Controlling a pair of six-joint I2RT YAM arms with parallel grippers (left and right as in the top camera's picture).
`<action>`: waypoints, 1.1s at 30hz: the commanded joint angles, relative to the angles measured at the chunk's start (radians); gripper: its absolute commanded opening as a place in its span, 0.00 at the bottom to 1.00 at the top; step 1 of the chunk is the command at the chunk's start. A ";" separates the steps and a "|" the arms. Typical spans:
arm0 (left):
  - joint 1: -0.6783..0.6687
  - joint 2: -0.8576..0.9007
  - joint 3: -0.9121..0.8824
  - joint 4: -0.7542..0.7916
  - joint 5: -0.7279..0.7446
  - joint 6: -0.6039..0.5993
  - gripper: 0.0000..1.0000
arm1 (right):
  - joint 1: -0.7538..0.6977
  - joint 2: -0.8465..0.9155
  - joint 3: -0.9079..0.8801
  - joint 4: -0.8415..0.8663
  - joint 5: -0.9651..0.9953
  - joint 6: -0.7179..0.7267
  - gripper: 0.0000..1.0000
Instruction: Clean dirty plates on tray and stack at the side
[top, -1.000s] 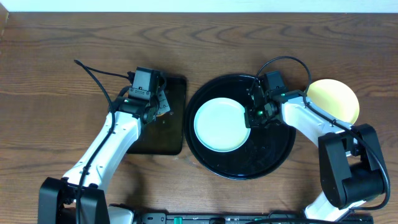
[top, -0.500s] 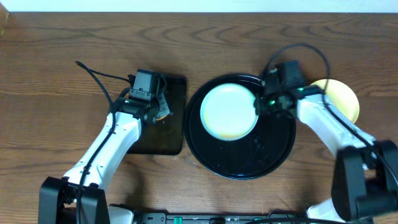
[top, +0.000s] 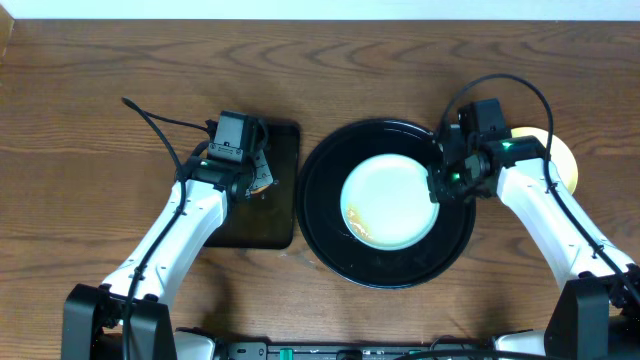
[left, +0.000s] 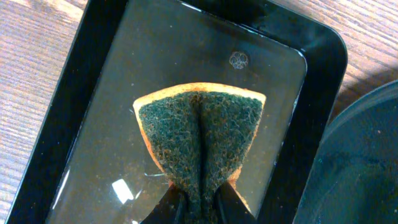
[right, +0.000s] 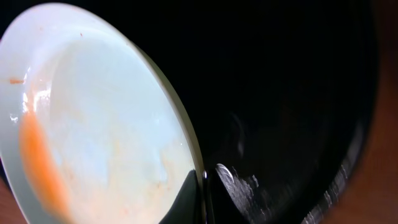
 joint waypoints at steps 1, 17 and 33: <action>0.002 0.008 -0.010 -0.002 -0.017 0.006 0.14 | -0.005 -0.002 0.006 -0.034 0.142 0.034 0.01; 0.002 0.008 -0.010 -0.021 -0.016 0.006 0.14 | -0.004 -0.002 0.006 -0.022 0.115 0.154 0.01; 0.002 0.008 -0.010 -0.021 -0.017 0.006 0.14 | -0.005 -0.002 0.006 0.090 0.104 0.157 0.01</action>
